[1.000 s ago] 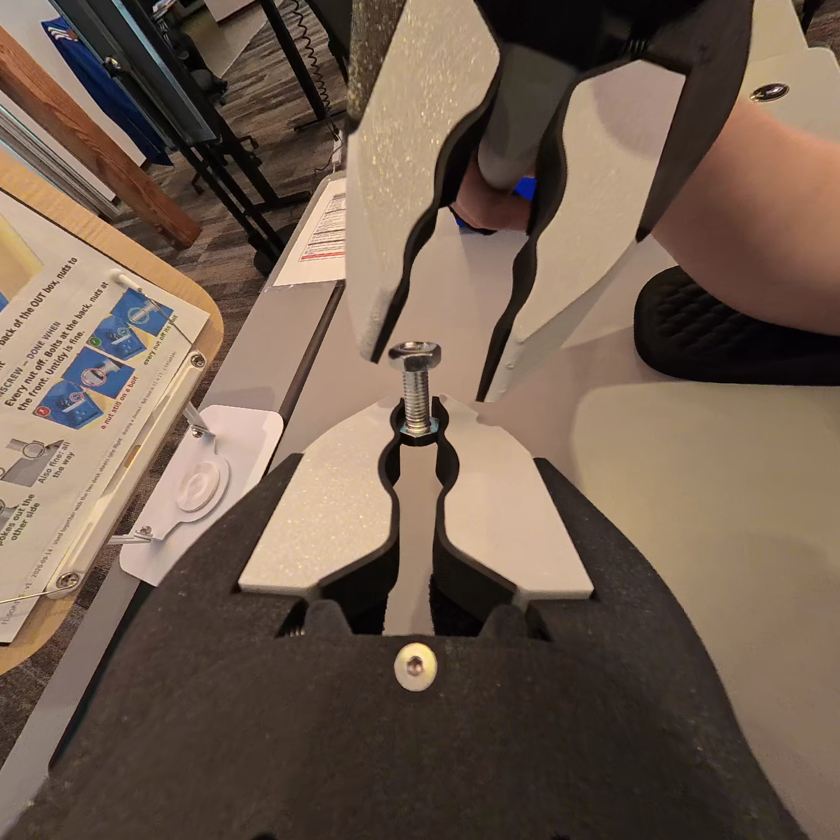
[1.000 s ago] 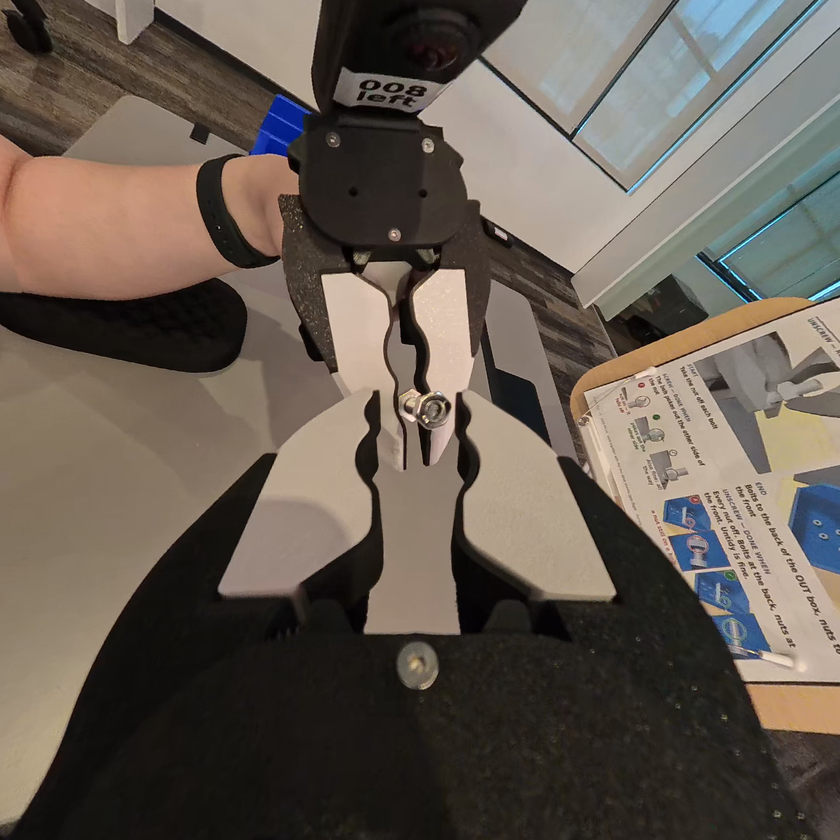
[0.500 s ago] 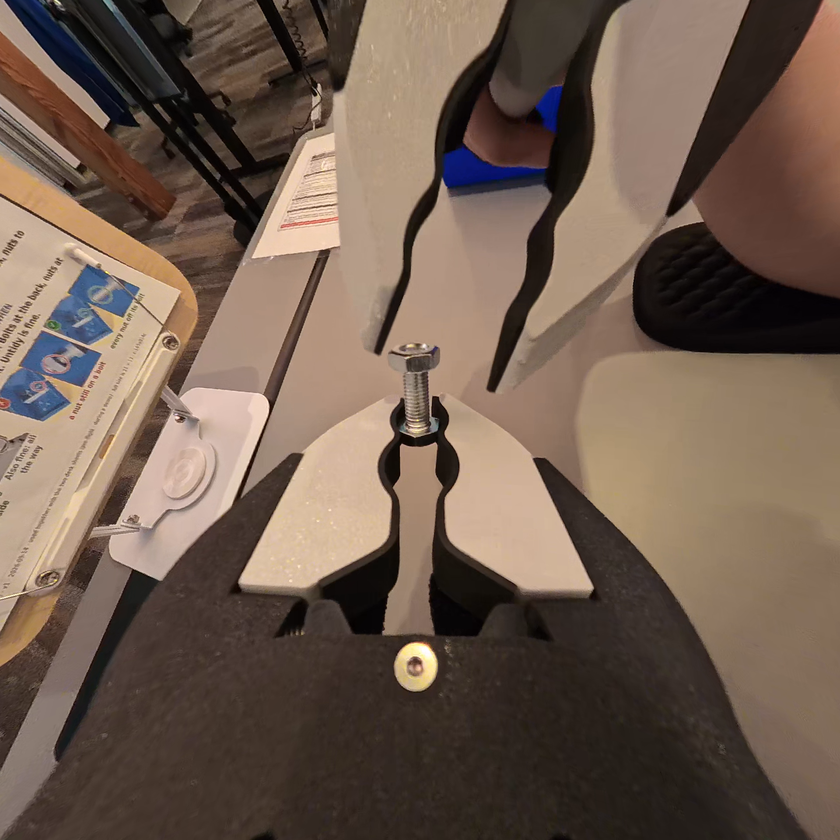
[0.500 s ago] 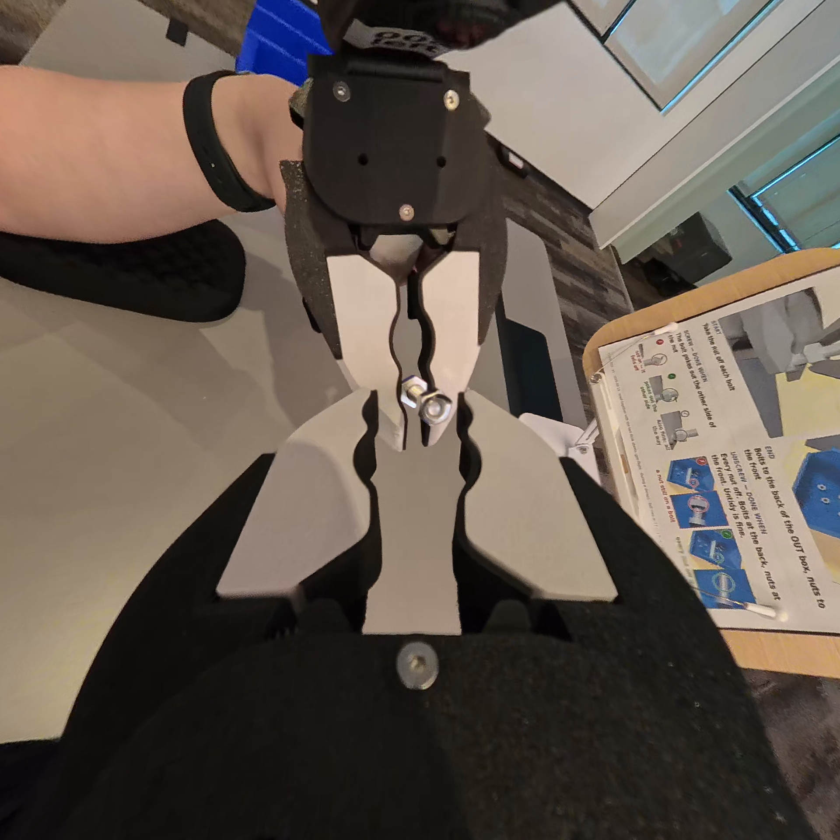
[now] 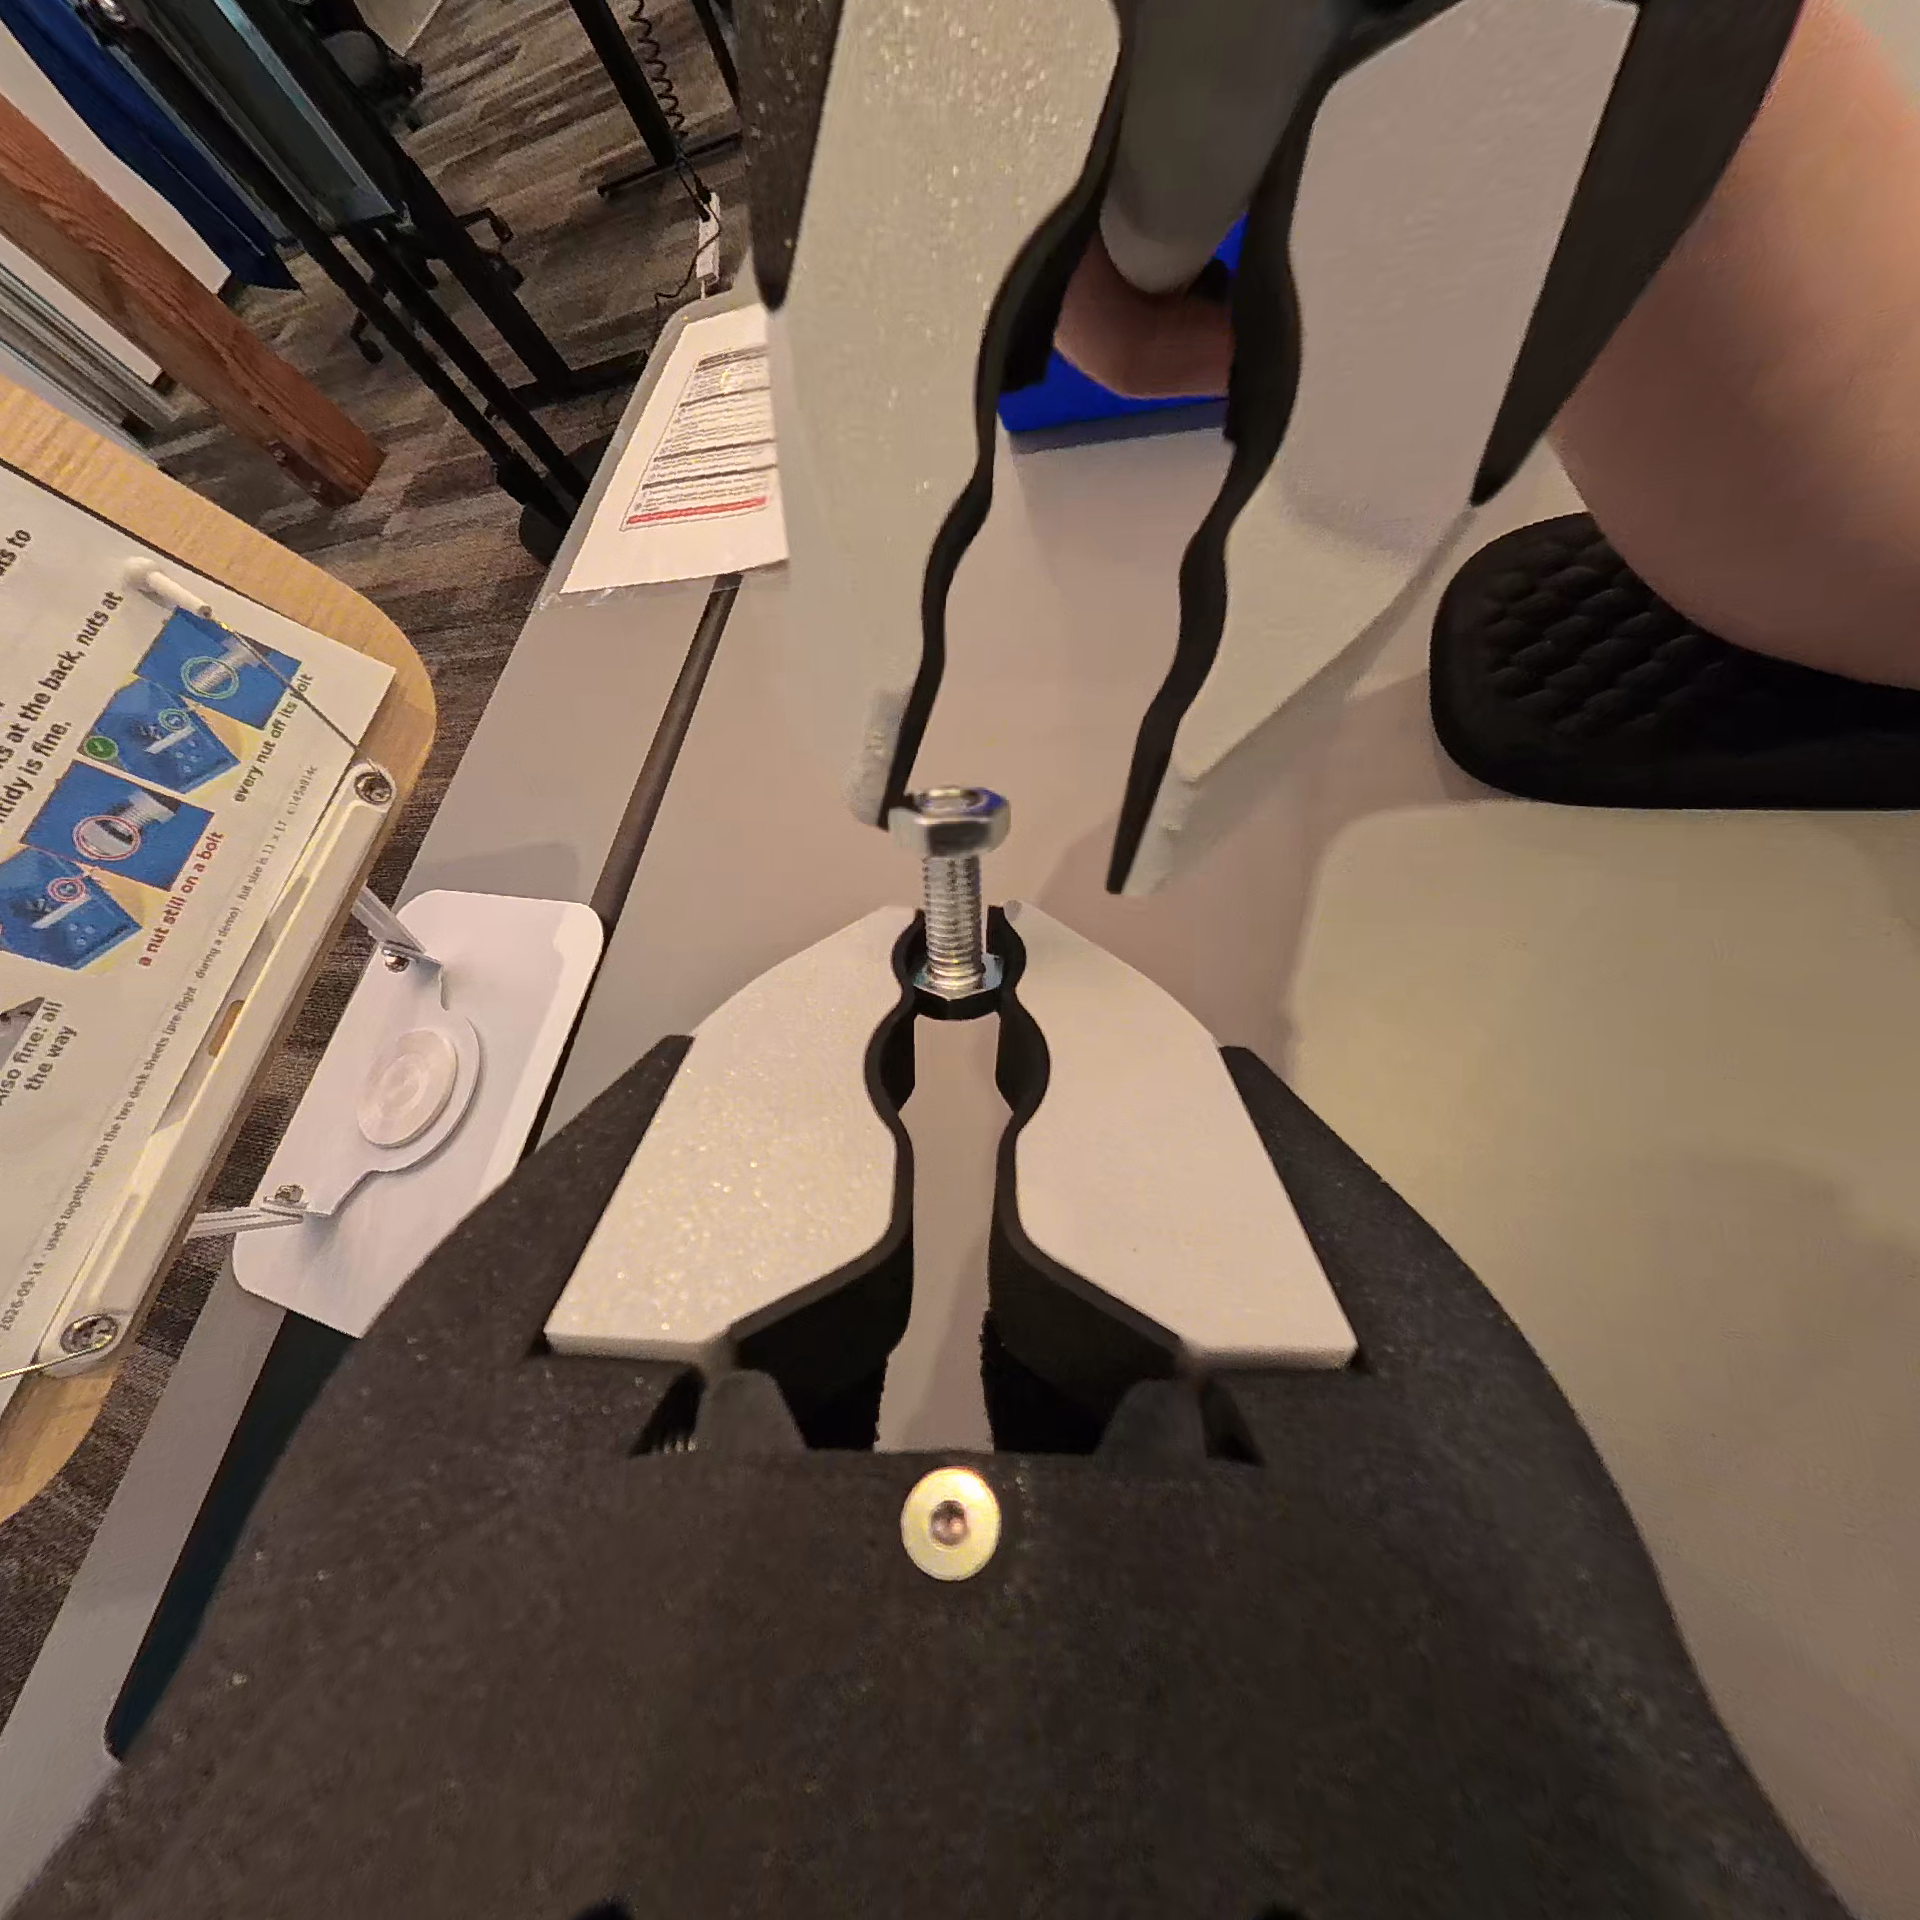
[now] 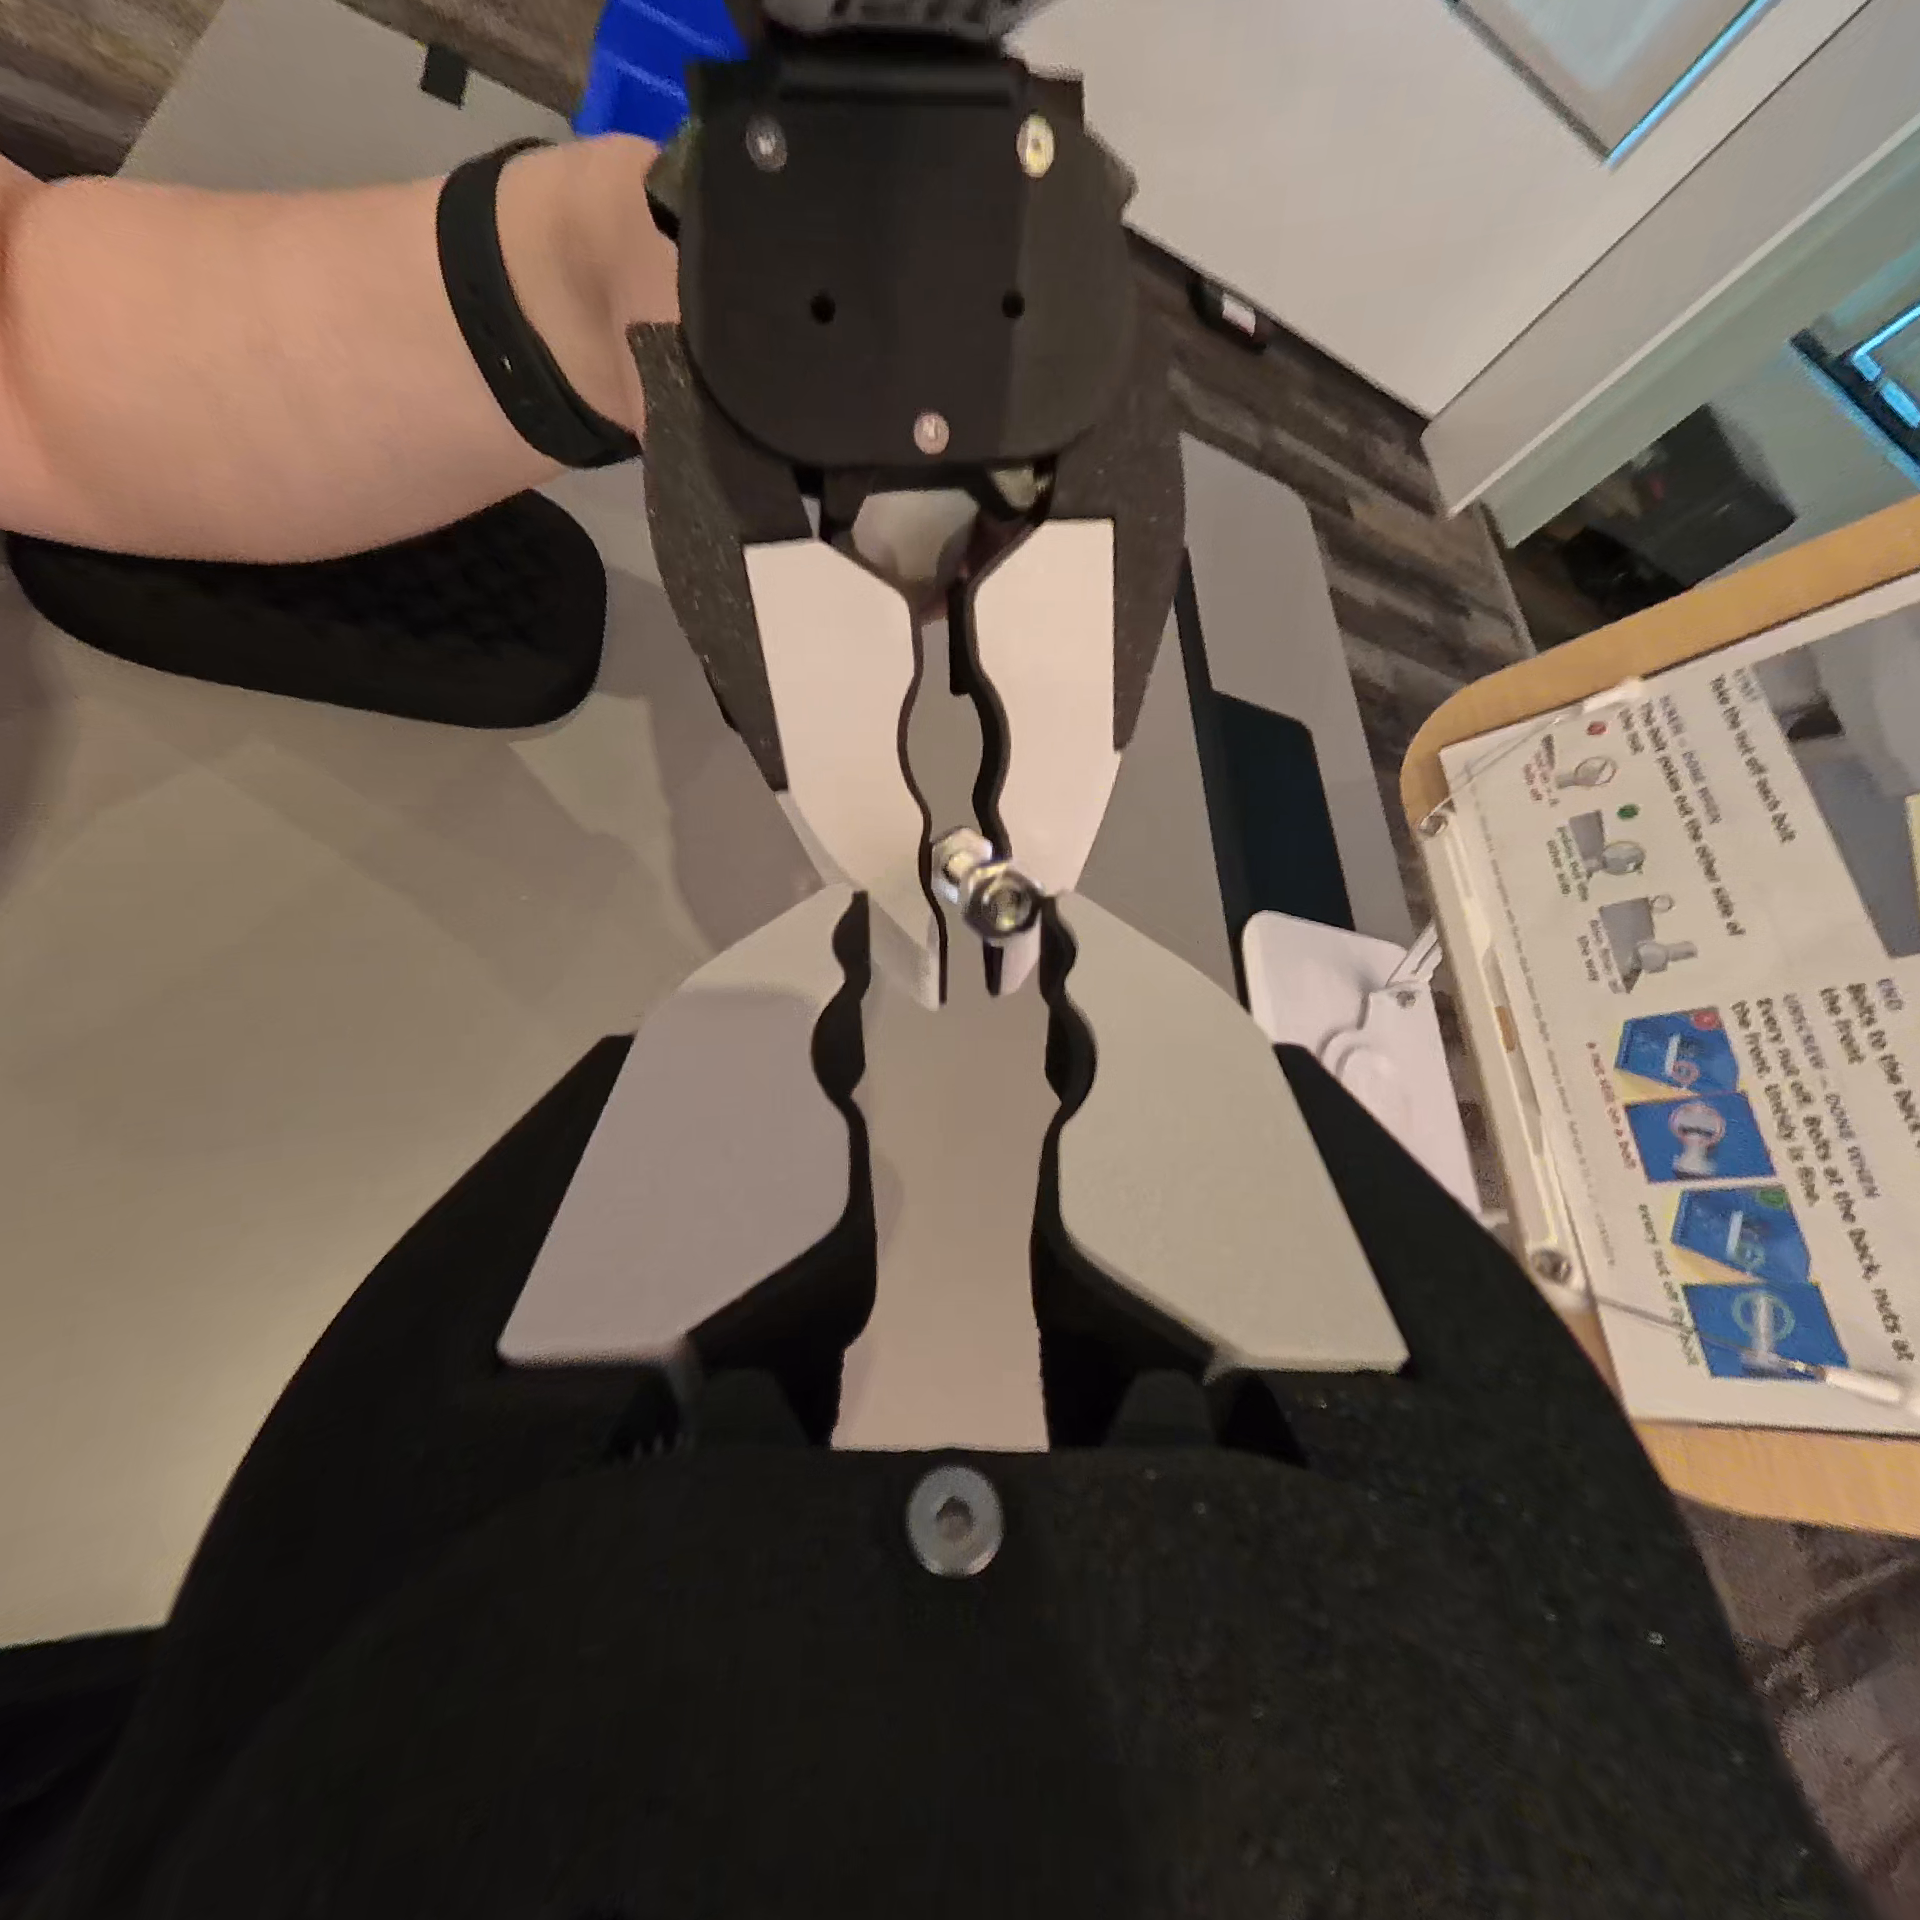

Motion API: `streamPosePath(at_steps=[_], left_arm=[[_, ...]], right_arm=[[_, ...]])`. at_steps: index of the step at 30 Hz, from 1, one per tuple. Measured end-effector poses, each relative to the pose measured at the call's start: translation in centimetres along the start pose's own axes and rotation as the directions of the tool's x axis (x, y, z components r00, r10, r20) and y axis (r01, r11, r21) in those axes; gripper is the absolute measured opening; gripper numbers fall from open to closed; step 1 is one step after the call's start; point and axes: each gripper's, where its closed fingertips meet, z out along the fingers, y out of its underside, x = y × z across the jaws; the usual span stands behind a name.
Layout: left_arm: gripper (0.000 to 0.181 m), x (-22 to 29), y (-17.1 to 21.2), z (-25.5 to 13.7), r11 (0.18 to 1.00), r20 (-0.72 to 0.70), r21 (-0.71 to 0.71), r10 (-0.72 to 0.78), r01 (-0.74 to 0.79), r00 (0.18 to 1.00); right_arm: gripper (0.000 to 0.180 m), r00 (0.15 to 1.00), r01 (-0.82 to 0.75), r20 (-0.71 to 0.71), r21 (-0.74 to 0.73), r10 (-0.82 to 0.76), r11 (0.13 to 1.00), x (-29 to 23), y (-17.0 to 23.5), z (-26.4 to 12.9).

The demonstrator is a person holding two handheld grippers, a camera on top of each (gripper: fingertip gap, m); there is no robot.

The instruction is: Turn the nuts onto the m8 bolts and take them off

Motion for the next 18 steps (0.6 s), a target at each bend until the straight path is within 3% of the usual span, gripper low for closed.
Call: streamPosePath(at_steps=[3, 8, 13, 18], left_arm=[[0.01, -0.1, 0.0, -0.1, 1.0, -0.001, 0.002, -0.008, 0.008, 1.0], [0.01, 0.1, 0.1, 0.1, 1.0, -0.009, -0.006, -0.004, 0.004, 1.0], [0.01, 0.1, 0.2, 0.2, 1.0, -0.009, -0.011, -0.002, 0.001, 1.0], [0.01, 0.2, 0.2, 0.3, 1.0, -0.013, -0.01, -0.003, 0.003, 1.0]], right_arm=[[0.021, 0.999, -0.04, 0.033, -0.026, 0.041, 0.999, -0.2, 0.7, -0.3], [0.034, 1.0, -0.017, -0.006, 0.071, 0.017, 0.997, 0.3, -1.1, -0.4], [0.028, 0.998, -0.053, 0.036, -0.033, 0.054, 0.998, -0.3, 0.7, -0.2], [0.035, 0.999, -0.055, 0.004, 0.027, 0.054, 0.998, 0.4, -0.4, -0.1]])
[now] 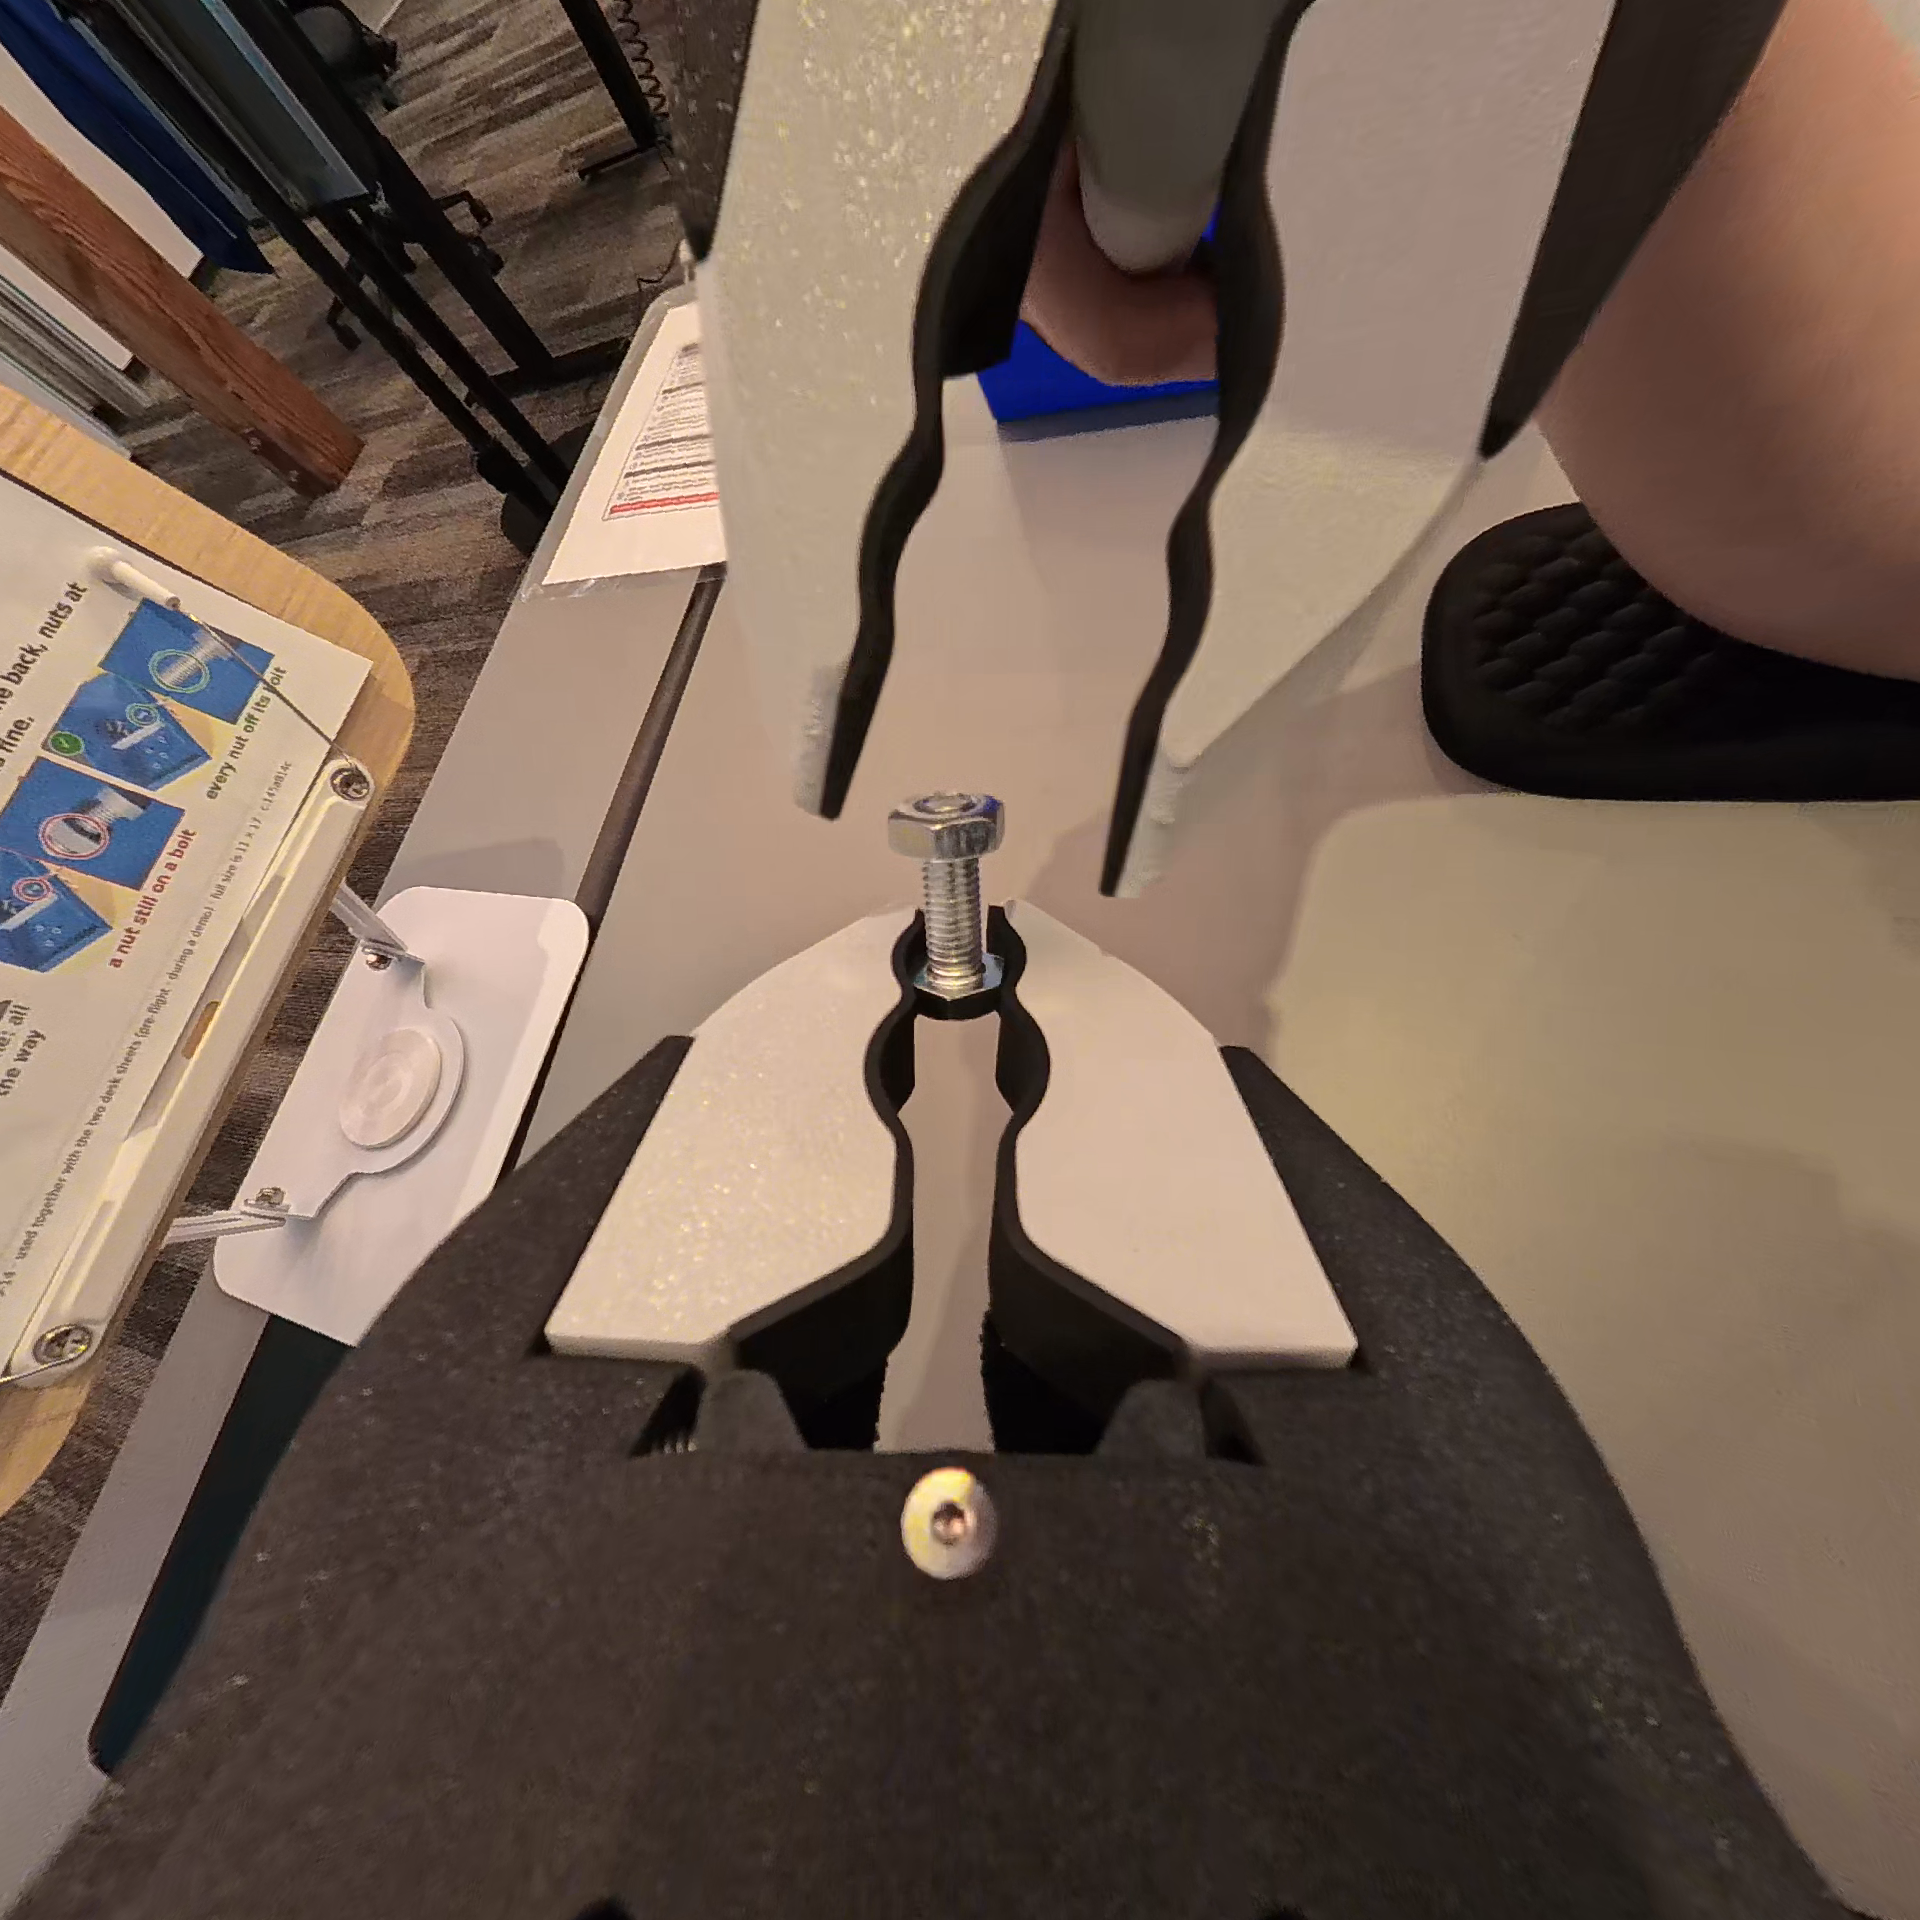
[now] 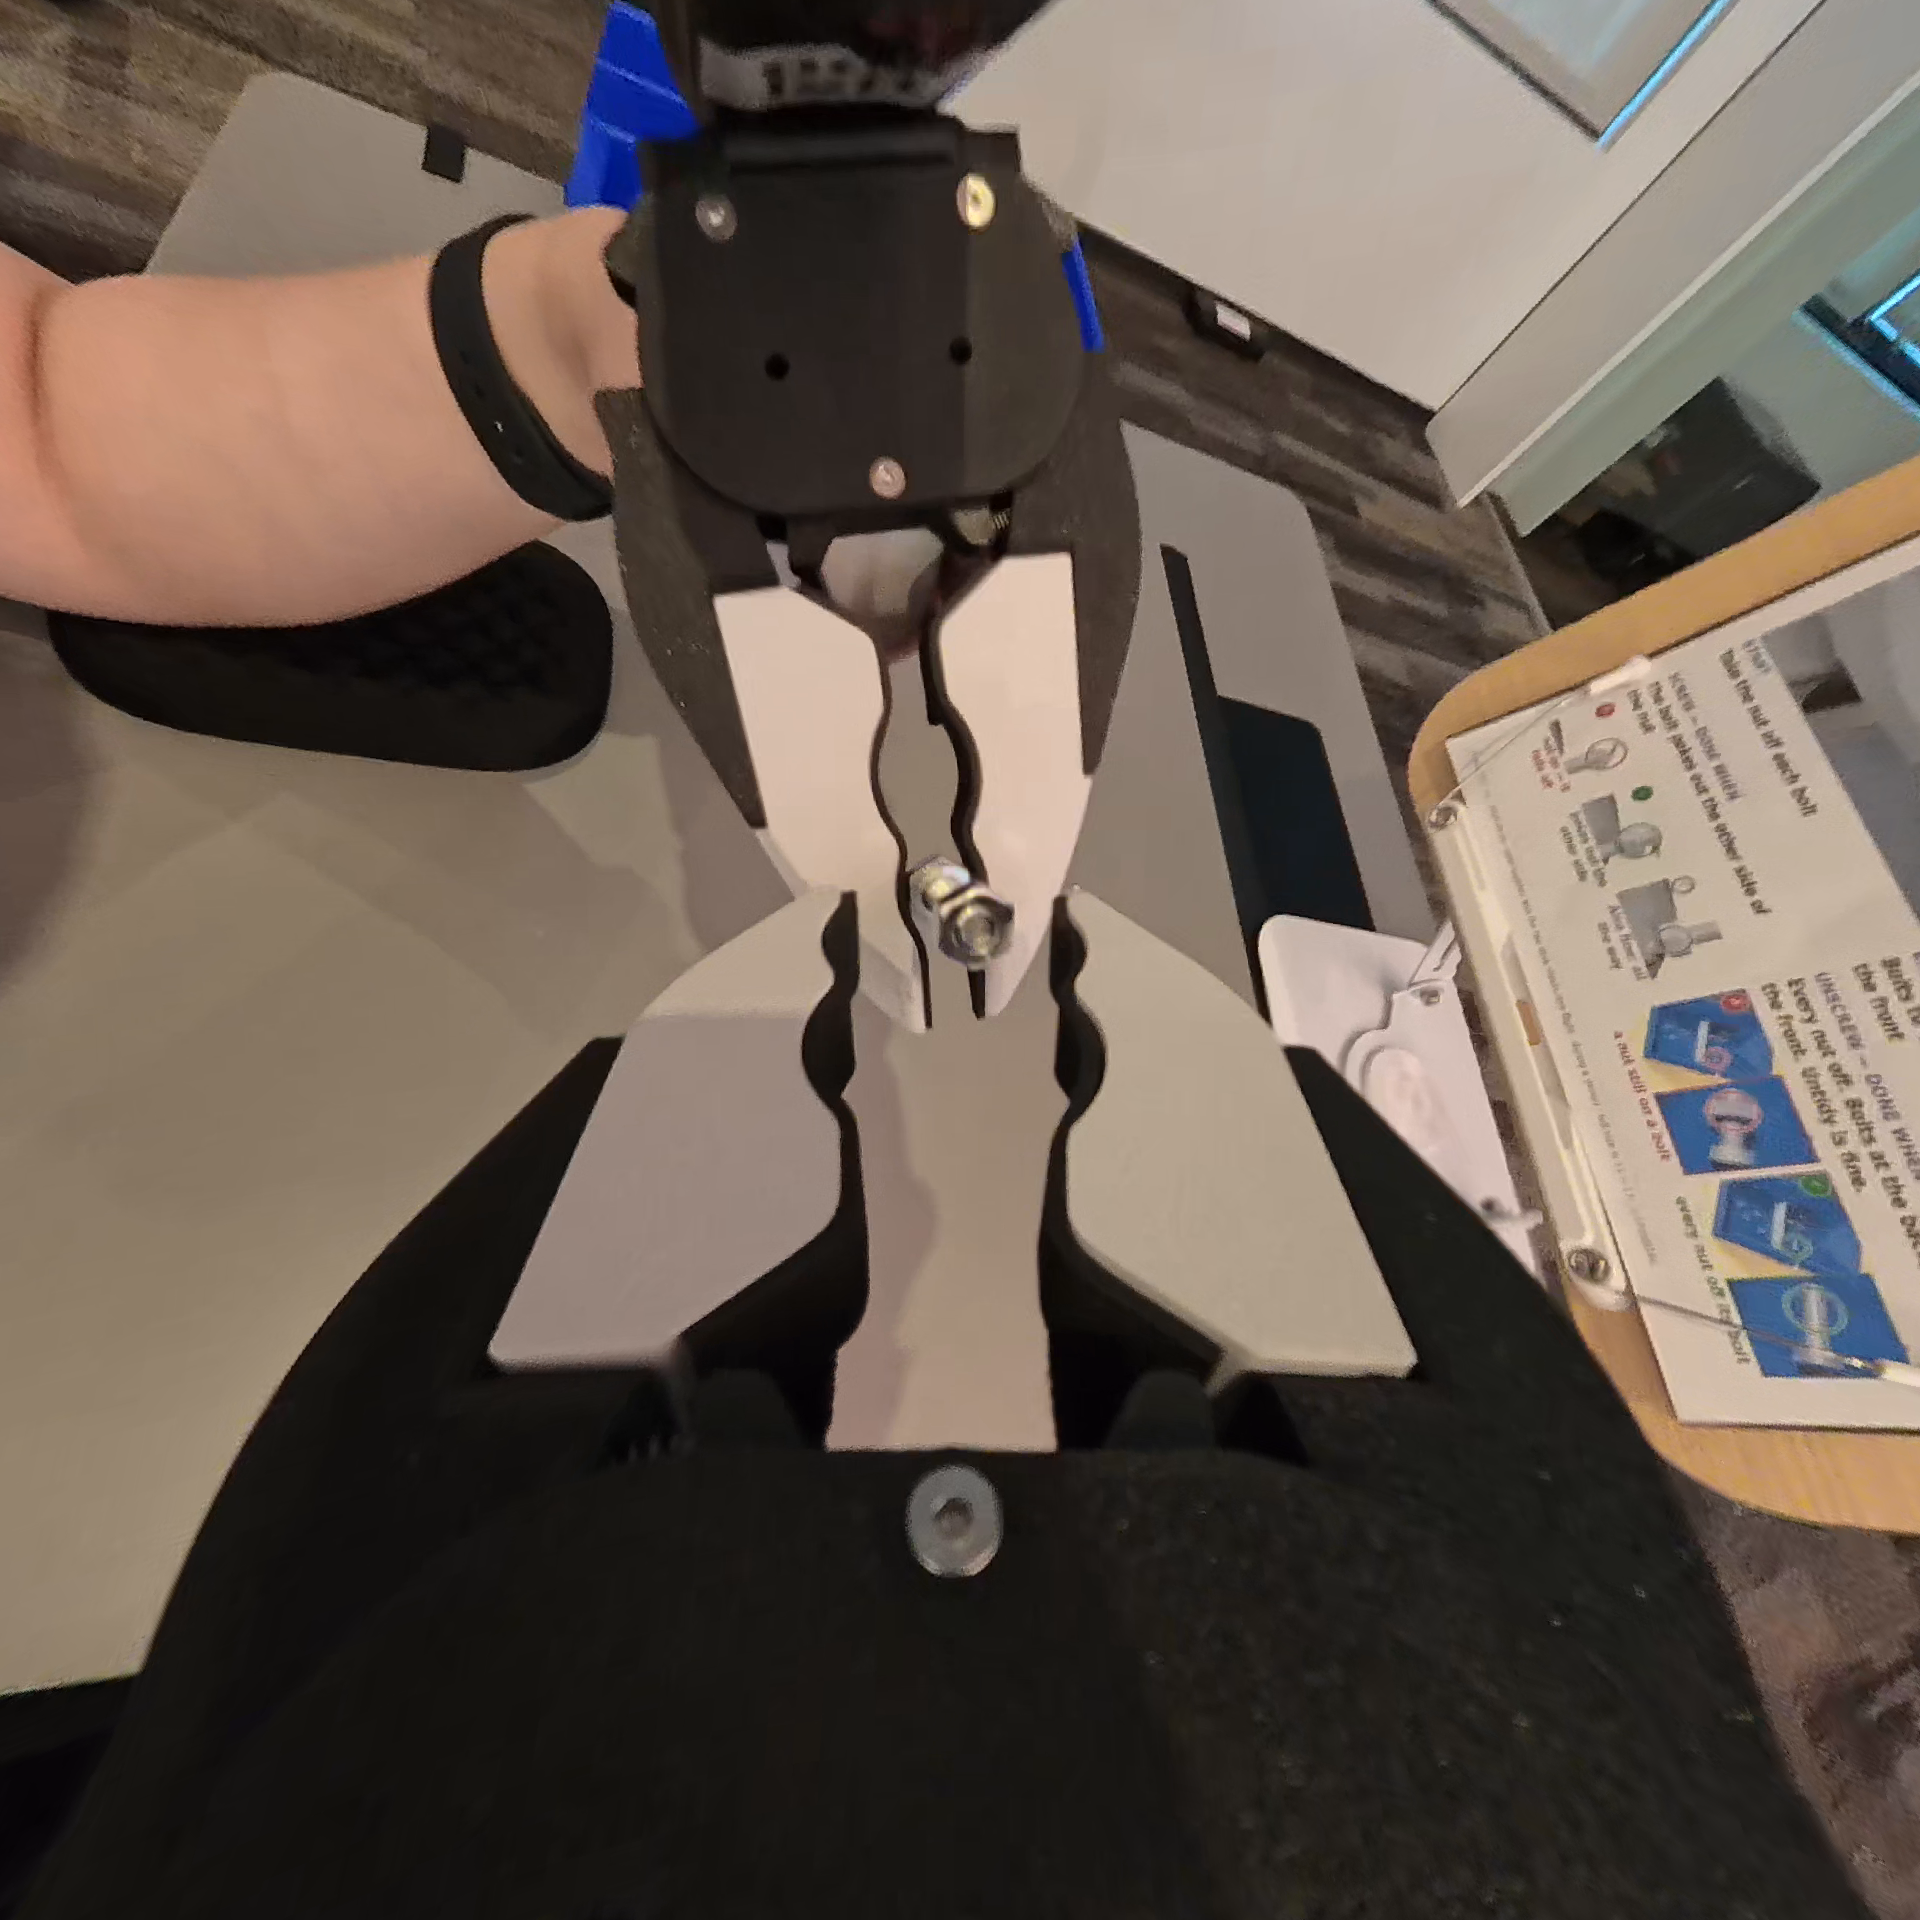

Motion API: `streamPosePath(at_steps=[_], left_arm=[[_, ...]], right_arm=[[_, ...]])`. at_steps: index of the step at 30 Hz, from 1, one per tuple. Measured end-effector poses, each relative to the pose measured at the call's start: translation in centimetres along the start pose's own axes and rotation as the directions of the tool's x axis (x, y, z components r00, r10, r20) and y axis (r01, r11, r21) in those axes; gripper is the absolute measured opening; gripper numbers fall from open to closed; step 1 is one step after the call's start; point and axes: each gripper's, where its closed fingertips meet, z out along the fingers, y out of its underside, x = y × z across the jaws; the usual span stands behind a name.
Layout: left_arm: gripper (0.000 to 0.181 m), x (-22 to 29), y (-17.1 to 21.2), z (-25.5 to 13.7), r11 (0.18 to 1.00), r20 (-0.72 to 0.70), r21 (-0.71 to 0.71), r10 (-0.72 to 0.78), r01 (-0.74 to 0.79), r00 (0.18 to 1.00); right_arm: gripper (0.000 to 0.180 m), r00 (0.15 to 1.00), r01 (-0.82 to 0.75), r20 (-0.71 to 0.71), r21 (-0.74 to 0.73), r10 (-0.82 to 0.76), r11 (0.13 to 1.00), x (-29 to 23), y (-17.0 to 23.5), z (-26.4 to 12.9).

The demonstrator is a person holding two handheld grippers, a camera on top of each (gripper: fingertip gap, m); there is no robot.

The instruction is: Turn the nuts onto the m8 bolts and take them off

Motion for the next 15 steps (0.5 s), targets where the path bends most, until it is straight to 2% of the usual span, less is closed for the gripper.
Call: streamPosePath(at_steps=[2, 7, 12, 15], left_arm=[[0.01, 0.0, 0.0, 0.0, 1.0, -0.001, 0.002, 0.0, 0.0, 1.0], [0.01, -0.2, 0.0, -0.2, 1.0, 0.002, 0.007, -0.009, 0.009, 1.0], [0.01, -0.1, -0.2, -0.3, 1.0, 0.003, 0.011, -0.004, 0.004, 1.0], [0.01, -0.2, -0.2, -0.3, 1.0, 0.005, 0.011, -0.005, 0.005, 1.0]], right_arm=[[0.034, 1.0, 0.018, 0.026, 0.003, -0.018, 1.0, -0.6, -0.2, 0.2], [0.026, 0.995, -0.086, 0.042, -0.087, 0.09, 0.992, -0.3, 1.5, 0.1], [0.038, 1.0, -0.03, 0.001, -0.006, 0.03, 1.0, 0.1, 0.0, 0.2], [0.034, 0.999, -0.02, 0.028, -0.052, 0.021, 0.998, -0.6, 0.6, 0.3]])
